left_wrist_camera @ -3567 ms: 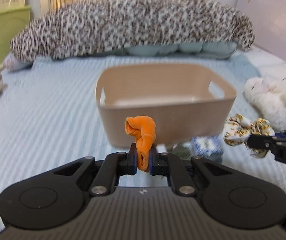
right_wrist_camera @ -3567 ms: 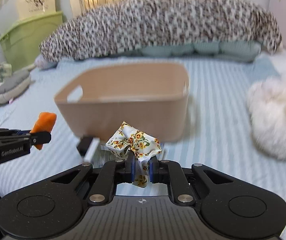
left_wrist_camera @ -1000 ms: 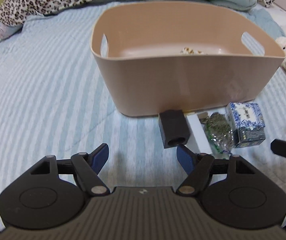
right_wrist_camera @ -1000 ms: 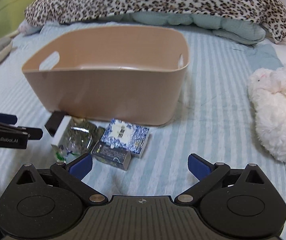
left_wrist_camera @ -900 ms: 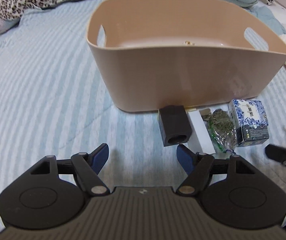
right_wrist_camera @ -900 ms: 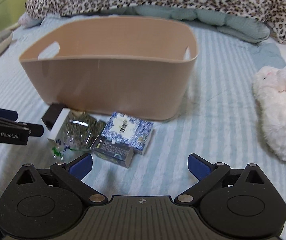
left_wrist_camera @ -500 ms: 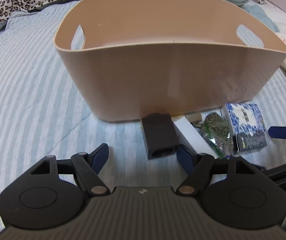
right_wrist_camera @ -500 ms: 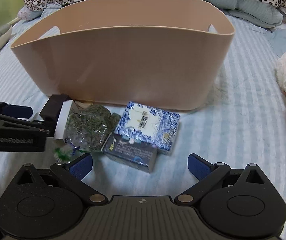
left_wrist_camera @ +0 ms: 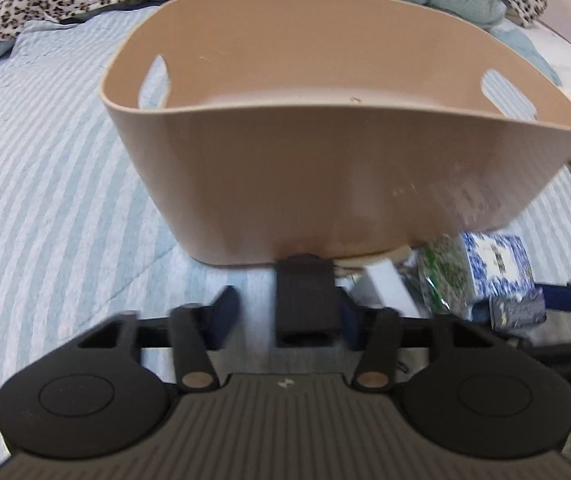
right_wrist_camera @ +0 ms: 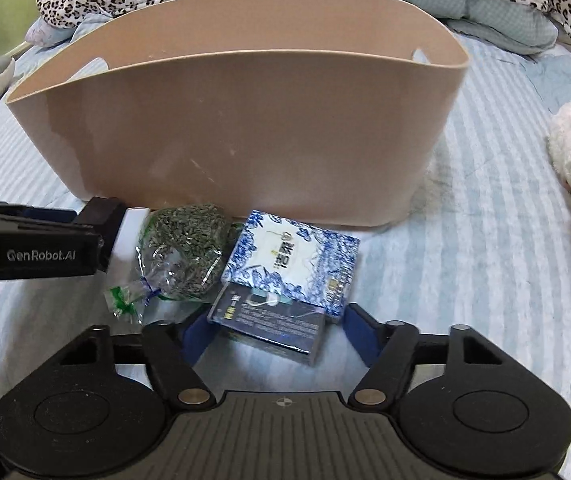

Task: Organize objects
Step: 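Move the left tool to the black cube box while the right tool approaches the dark blue box, then grasp the black cube box with the left tool while the right tool grasps the dark blue box, then carry the black cube with the left tool while the right tool carries the dark box over the basket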

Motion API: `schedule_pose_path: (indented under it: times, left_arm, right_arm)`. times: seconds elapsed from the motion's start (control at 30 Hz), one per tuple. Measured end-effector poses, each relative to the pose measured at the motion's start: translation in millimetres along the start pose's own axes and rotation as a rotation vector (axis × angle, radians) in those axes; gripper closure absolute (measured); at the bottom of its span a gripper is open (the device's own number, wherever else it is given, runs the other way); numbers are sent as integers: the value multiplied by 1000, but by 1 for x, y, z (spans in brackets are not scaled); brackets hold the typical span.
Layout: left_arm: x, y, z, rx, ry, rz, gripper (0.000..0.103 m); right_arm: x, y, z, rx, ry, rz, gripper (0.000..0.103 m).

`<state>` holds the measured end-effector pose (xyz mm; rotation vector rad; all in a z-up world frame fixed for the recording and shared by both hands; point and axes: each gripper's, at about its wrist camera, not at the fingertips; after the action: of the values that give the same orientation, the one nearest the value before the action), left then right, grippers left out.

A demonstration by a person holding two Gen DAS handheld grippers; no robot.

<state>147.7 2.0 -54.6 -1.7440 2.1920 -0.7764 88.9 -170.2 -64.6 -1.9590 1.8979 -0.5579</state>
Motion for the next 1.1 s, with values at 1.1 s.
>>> schedule_pose_path:
  times: [1.1]
  left_arm:
    - [19,0,-56,74,-24,91,70]
  right_arm:
    - [28,0,-44,108,-35,36,51]
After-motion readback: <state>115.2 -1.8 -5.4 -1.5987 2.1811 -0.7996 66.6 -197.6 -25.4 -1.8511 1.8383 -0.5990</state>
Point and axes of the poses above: each gripper's, at about its wrist camera, not at the fingertips, and z roughly the way its jaws point, x to its right, y to its underside, and after that the axes turned 7 degrees about y, right-handed
